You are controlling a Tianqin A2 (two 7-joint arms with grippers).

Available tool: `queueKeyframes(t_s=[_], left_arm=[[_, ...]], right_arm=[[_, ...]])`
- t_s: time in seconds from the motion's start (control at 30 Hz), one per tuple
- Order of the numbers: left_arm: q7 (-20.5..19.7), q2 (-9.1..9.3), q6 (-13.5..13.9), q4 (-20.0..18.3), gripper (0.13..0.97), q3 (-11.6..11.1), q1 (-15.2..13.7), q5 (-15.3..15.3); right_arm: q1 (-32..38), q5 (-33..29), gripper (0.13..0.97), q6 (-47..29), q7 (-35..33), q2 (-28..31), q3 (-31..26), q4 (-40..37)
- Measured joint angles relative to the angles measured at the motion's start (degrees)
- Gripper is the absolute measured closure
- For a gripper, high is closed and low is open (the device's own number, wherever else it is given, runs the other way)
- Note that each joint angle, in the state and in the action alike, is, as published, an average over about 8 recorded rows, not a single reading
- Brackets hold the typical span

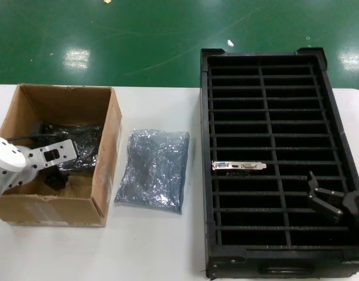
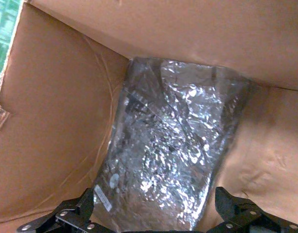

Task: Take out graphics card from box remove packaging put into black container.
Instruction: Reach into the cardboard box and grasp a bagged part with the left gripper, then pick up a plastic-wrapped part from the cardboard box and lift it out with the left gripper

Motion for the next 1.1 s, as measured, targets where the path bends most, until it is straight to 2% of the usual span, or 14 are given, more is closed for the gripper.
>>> queueKeyframes(t_s=[0.1, 0.4, 0.53, 0.67, 0.7, 0.97, 1.1], left_arm=[[1.85, 0.21, -1.27, 0.05, 0.199, -1.94, 0.20, 0.19], [6.50, 0.40, -4.26, 0.14, 0.327, -7.09, 0.57, 0.59], [8.53, 0.33, -5.01, 0.13, 0.425, -9.46, 0.63, 0.43], [10.93, 0.21, -5.19, 0.07, 0.522, -11.94, 0.48, -0.05], [11.59, 0.19, -5.17, 0.05, 0.522, -12.58, 0.41, -0.21], [16.47, 0.18, -4.17, -0.09, 0.729, -16.82, 0.12, -1.41], [18.47, 0.31, -3.30, -0.11, 0.729, -18.50, 0.31, -1.82]], right_arm=[[0.00, 0.00, 0.129, 0.00, 0.00, 0.00, 0.00, 0.00], [0.00, 0.00, 0.129, 0.00, 0.00, 0.00, 0.00, 0.00], [0.00, 0.00, 0.129, 0.00, 0.00, 0.00, 0.00, 0.00], [0.00, 0.00, 0.129, 0.00, 0.00, 0.00, 0.00, 0.00], [0.00, 0.00, 0.129, 0.00, 0.00, 0.00, 0.00, 0.00], [0.00, 0.00, 0.129, 0.00, 0.00, 0.00, 0.00, 0.00], [0.00, 0.00, 0.129, 0.00, 0.00, 0.00, 0.00, 0.00]])
